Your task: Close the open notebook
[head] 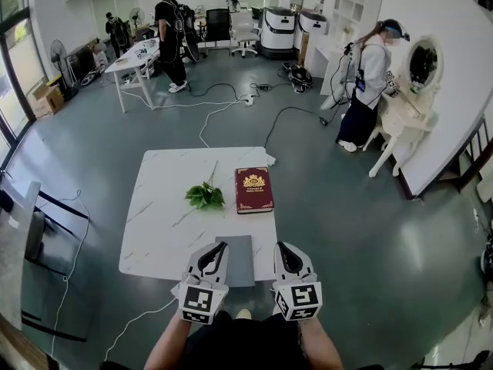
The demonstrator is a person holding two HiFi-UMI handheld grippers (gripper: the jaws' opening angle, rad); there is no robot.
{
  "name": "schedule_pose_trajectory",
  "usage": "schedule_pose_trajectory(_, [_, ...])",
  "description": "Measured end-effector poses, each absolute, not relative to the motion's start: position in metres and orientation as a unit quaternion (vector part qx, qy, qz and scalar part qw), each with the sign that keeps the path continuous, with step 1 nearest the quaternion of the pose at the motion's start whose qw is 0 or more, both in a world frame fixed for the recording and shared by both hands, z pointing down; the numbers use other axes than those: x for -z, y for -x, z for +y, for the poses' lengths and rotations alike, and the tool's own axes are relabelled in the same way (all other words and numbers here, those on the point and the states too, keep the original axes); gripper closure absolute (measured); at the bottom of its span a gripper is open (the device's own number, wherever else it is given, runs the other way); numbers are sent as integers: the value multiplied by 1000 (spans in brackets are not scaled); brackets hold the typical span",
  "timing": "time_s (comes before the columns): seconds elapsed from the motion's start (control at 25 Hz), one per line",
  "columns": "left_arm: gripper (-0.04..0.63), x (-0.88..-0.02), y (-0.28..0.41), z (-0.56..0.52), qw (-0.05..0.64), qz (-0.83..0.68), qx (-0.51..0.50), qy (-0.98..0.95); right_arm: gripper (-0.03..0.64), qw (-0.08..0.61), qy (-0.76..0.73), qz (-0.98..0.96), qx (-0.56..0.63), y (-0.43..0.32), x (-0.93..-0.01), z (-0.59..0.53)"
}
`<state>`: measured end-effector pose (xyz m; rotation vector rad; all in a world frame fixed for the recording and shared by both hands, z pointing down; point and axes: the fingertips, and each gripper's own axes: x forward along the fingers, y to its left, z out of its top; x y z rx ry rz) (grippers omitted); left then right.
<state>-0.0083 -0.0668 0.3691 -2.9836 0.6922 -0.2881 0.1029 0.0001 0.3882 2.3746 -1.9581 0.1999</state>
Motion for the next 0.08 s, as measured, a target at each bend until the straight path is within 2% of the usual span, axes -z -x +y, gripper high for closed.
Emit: schedule_pose_trajectory(0.08, [566,-369,8,-67,33,225,93,969,600,28,-769,-635,-65,-103,-387,0])
